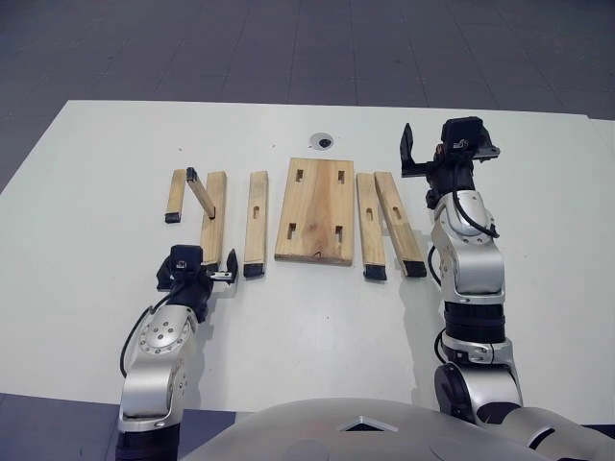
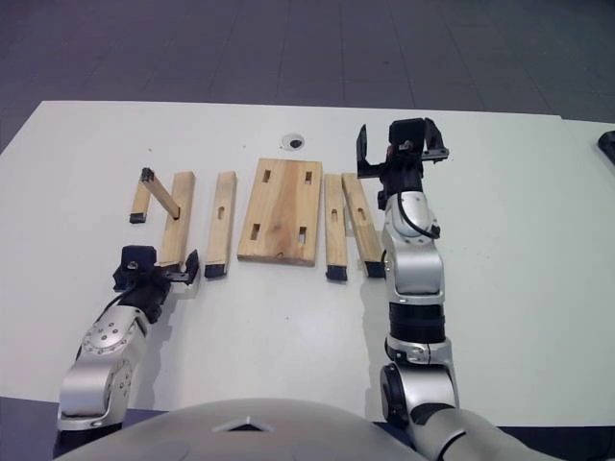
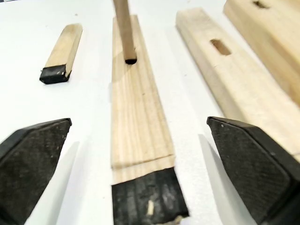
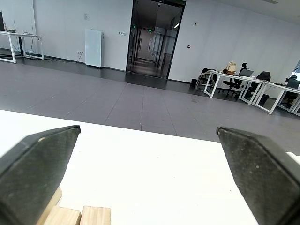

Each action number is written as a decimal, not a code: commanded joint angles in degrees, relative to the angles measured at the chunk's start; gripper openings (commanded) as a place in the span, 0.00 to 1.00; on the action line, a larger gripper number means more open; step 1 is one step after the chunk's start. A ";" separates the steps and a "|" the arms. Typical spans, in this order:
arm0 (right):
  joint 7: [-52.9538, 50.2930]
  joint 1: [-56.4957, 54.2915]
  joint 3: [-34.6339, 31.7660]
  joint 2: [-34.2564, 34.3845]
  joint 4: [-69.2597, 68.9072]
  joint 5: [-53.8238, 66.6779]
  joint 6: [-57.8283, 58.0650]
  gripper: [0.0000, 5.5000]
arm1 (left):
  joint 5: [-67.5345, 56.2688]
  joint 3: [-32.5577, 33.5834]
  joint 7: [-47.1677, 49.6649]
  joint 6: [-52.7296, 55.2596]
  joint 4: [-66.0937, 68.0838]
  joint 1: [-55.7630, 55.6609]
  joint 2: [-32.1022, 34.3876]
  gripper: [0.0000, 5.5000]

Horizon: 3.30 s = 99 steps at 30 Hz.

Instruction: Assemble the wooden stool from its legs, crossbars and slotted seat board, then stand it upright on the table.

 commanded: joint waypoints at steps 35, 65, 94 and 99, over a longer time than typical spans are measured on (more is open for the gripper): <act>-1.11 -9.03 -20.82 9.43 -2.43 33.86 17.33 0.98 | -14.89 11.05 -11.13 4.71 -0.09 -21.22 1.08 0.37; -10.68 -21.05 -16.92 5.77 -3.51 85.56 25.95 0.59 | -13.20 -6.13 -29.10 -8.42 -2.03 -32.45 10.05 0.37; -6.49 -16.72 -3.65 -5.56 -11.80 58.66 14.65 0.19 | -1.69 -14.98 -31.76 -14.10 1.39 -29.64 15.15 0.59; -9.35 -9.66 -3.17 -5.82 -14.24 48.64 13.04 0.19 | 6.84 -18.75 -34.84 -21.35 3.24 -27.31 21.11 0.76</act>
